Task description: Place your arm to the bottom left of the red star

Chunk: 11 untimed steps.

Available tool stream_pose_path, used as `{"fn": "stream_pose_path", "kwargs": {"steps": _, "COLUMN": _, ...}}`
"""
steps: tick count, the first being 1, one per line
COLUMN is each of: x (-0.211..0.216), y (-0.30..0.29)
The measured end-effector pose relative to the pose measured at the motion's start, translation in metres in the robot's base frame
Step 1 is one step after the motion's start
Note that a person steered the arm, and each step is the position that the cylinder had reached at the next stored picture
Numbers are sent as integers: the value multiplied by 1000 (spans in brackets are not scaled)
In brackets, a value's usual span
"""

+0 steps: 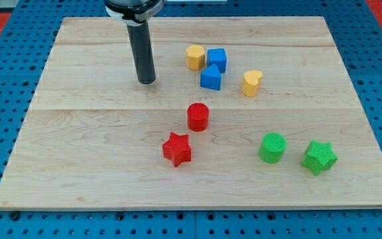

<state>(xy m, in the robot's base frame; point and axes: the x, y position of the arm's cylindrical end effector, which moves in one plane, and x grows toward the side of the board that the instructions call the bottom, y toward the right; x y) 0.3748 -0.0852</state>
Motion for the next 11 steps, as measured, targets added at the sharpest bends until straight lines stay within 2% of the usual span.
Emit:
{"fn": "stream_pose_path", "kwargs": {"steps": 5, "x": -15, "y": -8}}
{"fn": "stream_pose_path", "kwargs": {"steps": 6, "x": 6, "y": -6}}
{"fn": "stream_pose_path", "kwargs": {"steps": 7, "x": 49, "y": -18}}
{"fn": "stream_pose_path", "kwargs": {"steps": 9, "x": 66, "y": -19}}
{"fn": "stream_pose_path", "kwargs": {"steps": 11, "x": 146, "y": -19}}
